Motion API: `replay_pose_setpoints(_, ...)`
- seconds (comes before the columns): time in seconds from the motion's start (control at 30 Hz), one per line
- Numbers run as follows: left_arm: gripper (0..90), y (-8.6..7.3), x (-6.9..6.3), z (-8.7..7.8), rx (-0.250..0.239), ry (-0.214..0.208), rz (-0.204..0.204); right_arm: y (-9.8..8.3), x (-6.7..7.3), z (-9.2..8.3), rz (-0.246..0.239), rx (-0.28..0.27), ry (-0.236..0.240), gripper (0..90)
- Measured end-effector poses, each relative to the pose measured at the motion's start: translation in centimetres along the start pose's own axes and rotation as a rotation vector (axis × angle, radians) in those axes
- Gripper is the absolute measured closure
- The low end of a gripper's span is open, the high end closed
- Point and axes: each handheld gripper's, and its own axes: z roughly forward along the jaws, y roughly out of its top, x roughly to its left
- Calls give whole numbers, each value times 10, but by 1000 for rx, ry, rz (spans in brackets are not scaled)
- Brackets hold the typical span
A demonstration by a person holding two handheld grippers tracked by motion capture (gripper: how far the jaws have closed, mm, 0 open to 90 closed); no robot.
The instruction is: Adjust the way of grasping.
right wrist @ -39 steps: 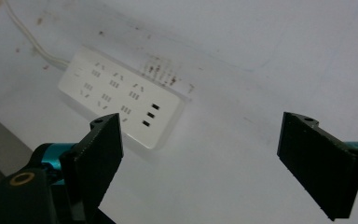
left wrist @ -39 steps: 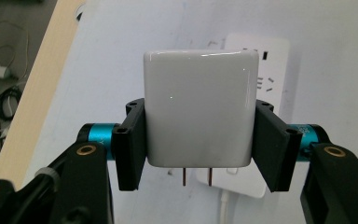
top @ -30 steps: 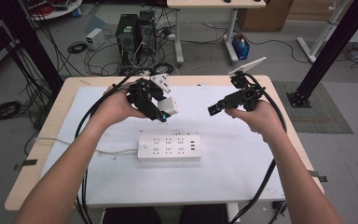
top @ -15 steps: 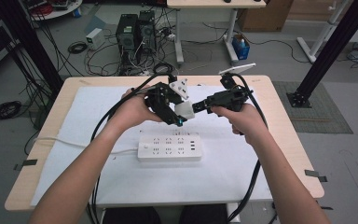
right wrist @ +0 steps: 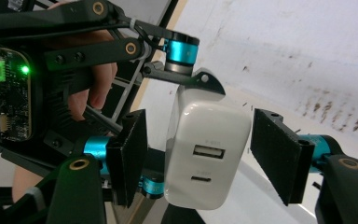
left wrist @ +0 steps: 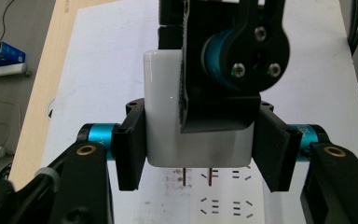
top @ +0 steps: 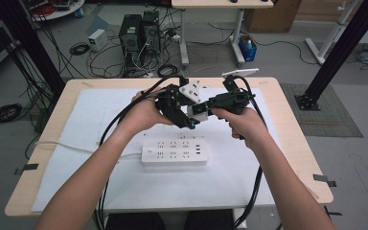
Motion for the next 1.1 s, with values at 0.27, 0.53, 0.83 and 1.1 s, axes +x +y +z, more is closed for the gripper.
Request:
replay_pose_setpoints(0.27,426,1,-1,-1,-11,9,18,0,-1,3,1,0,8,458)
replay_pose_setpoints(0.53,426,0,0,-1,-15,16,24,1,-1,4,1,-10,22,545)
replay_pose_setpoints(0.83,423,1,-4,1,8,52,59,0,-3,4,30,-13,25,607)
replay_pose_setpoints(1.1,334,1,-5,1,30,95,61,0,-4,2,34,-13,22,622)
